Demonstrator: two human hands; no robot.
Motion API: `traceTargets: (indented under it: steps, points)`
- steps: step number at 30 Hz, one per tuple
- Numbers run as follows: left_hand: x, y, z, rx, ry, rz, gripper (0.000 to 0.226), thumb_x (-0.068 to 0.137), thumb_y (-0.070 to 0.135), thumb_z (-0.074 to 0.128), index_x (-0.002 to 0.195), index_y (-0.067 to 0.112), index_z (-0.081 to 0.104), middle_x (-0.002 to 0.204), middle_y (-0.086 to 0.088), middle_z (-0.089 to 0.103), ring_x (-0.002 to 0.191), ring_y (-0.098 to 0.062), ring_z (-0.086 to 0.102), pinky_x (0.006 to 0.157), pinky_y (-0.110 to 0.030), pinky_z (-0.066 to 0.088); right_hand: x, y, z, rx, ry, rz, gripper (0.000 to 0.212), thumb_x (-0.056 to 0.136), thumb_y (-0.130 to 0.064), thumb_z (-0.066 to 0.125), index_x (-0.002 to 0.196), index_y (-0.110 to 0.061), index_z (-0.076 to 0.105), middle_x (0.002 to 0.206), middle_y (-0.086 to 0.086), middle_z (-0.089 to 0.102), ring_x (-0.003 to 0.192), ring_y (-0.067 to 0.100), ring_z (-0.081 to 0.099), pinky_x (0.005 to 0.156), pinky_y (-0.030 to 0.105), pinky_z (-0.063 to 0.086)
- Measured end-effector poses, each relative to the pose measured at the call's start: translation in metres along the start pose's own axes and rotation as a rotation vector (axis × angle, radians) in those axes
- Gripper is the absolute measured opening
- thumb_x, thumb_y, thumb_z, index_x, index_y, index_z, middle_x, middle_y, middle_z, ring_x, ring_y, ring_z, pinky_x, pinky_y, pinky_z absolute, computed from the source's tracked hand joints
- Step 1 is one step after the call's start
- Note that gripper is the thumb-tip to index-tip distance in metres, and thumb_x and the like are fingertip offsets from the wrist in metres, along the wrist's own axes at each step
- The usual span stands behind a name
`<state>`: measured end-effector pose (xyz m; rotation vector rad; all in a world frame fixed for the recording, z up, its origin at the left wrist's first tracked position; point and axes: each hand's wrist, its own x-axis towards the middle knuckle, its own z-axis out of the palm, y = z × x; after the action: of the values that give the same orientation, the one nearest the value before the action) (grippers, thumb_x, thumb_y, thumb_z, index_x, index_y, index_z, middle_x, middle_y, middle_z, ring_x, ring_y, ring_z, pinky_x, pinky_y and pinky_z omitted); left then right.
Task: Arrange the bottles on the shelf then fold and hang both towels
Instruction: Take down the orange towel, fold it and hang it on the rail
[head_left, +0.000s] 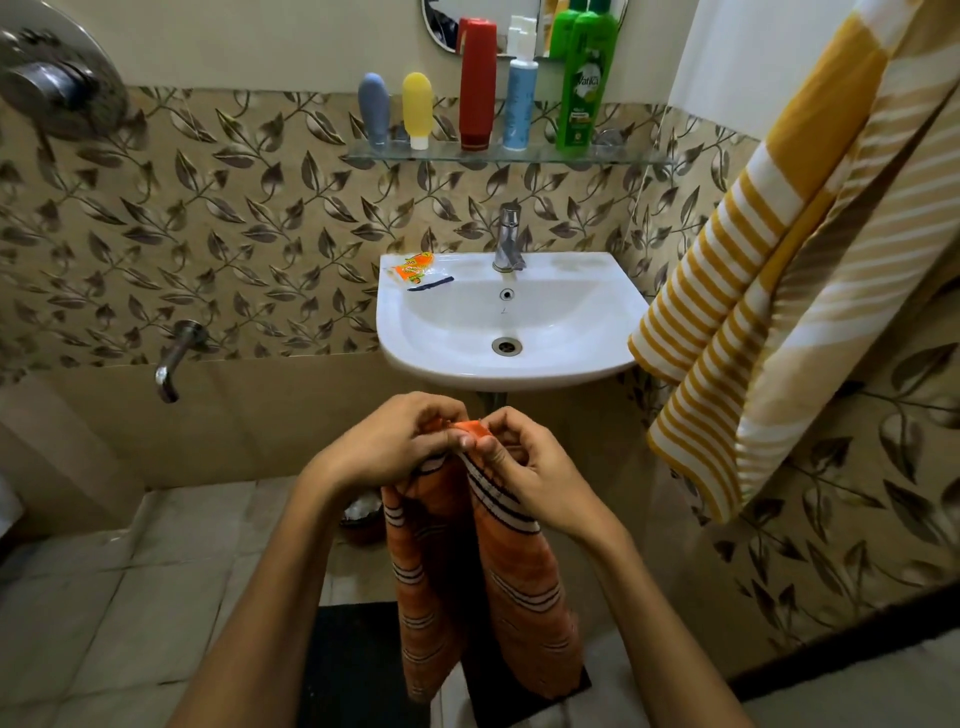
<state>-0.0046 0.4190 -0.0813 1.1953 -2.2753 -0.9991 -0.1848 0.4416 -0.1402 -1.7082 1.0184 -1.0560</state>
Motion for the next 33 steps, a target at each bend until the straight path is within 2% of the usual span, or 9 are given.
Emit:
traceTargets:
  steps: [3, 5, 8, 13, 17, 21, 23, 28, 33]
  points:
    - [-0.002, 0.003, -0.009, -0.083, 0.134, 0.052, 0.02, 0.09, 0.019, 0.058, 0.07, 0.021, 0.058, 0.063, 0.006, 0.055, 0.058, -0.002, 0.048, 0.054, -0.016, 0.039, -0.005, 0.014, -0.008, -0.061, -0.078, 0.06, 0.055, 0.085, -0.065, 0.046, 0.092, -0.012, 0.059, 0.074, 0.003, 0.058, 0.068, 0.011, 0.054, 0.059, 0.035, 0.043]
    - [-0.004, 0.001, -0.02, -0.115, 0.234, 0.058, 0.016, 0.089, 0.02, 0.058, 0.075, 0.014, 0.061, 0.064, 0.007, 0.055, 0.057, 0.0, 0.048, 0.053, -0.013, 0.038, -0.014, 0.029, -0.014, -0.071, -0.127, 0.132, 0.058, 0.087, -0.064, 0.044, 0.102, -0.012, 0.063, 0.09, 0.015, 0.065, 0.081, 0.025, 0.063, 0.073, 0.047, 0.05]
    - [-0.004, -0.006, -0.029, -0.035, 0.309, 0.004, 0.017, 0.089, 0.023, 0.058, 0.078, 0.011, 0.063, 0.068, -0.003, 0.059, 0.06, -0.007, 0.052, 0.055, -0.018, 0.04, -0.026, 0.042, -0.016, -0.07, -0.127, 0.169, 0.055, 0.086, -0.066, 0.041, 0.1, -0.019, 0.066, 0.082, -0.011, 0.067, 0.076, 0.004, 0.062, 0.069, 0.023, 0.049]
    - [0.001, -0.023, -0.016, 0.048, 0.411, -0.189, 0.02, 0.081, 0.022, 0.068, 0.1, 0.017, 0.062, 0.096, -0.002, 0.063, 0.087, -0.016, 0.056, 0.075, -0.031, 0.045, -0.023, 0.047, -0.014, -0.118, -0.078, 0.21, 0.05, 0.088, -0.058, 0.043, 0.08, -0.012, 0.059, 0.073, -0.003, 0.055, 0.069, 0.013, 0.053, 0.067, 0.037, 0.041]
    - [0.0, -0.019, -0.005, -0.075, 0.214, -0.142, 0.066, 0.07, 0.022, 0.079, 0.124, 0.039, 0.047, 0.127, 0.011, 0.05, 0.118, -0.011, 0.045, 0.095, -0.028, 0.038, -0.022, 0.041, -0.006, -0.231, -0.104, 0.158, 0.04, 0.096, -0.044, 0.041, 0.081, -0.009, 0.052, 0.069, -0.005, 0.044, 0.064, 0.006, 0.043, 0.062, 0.032, 0.034]
    - [0.007, -0.011, 0.015, 0.041, -0.153, -0.088, 0.071, 0.077, 0.013, 0.072, 0.135, 0.037, 0.039, 0.128, 0.016, 0.042, 0.121, -0.003, 0.037, 0.097, -0.017, 0.033, -0.016, 0.028, -0.001, -0.298, -0.14, 0.1, 0.033, 0.1, -0.035, 0.04, 0.084, -0.01, 0.053, 0.072, 0.004, 0.052, 0.067, 0.007, 0.047, 0.064, 0.033, 0.037]
    - [0.011, -0.012, 0.022, 0.081, -0.275, -0.088, 0.057, 0.08, 0.01, 0.068, 0.132, 0.024, 0.047, 0.124, 0.008, 0.049, 0.115, -0.005, 0.044, 0.089, -0.01, 0.036, -0.011, 0.02, 0.0, -0.309, -0.145, 0.074, 0.027, 0.099, -0.033, 0.042, 0.088, -0.016, 0.058, 0.08, -0.002, 0.062, 0.074, 0.008, 0.056, 0.07, 0.033, 0.044]
    - [0.012, -0.016, 0.016, 0.17, -0.177, -0.179, 0.009, 0.084, 0.026, 0.065, 0.087, 0.018, 0.063, 0.082, 0.005, 0.059, 0.082, -0.015, 0.053, 0.069, -0.025, 0.04, -0.005, 0.017, -0.004, -0.314, -0.096, 0.06, 0.03, 0.095, -0.043, 0.047, 0.077, -0.021, 0.055, 0.066, -0.005, 0.051, 0.062, 0.003, 0.046, 0.058, 0.029, 0.036]
    - [0.003, -0.018, 0.007, 0.041, -0.023, -0.049, 0.006, 0.088, 0.026, 0.059, 0.084, 0.022, 0.059, 0.116, 0.003, 0.063, 0.107, -0.011, 0.056, 0.085, -0.017, 0.041, -0.012, 0.027, -0.01, -0.192, -0.057, 0.117, 0.041, 0.085, -0.063, 0.049, 0.081, -0.023, 0.055, 0.067, -0.006, 0.051, 0.061, 0.007, 0.047, 0.057, 0.031, 0.036]
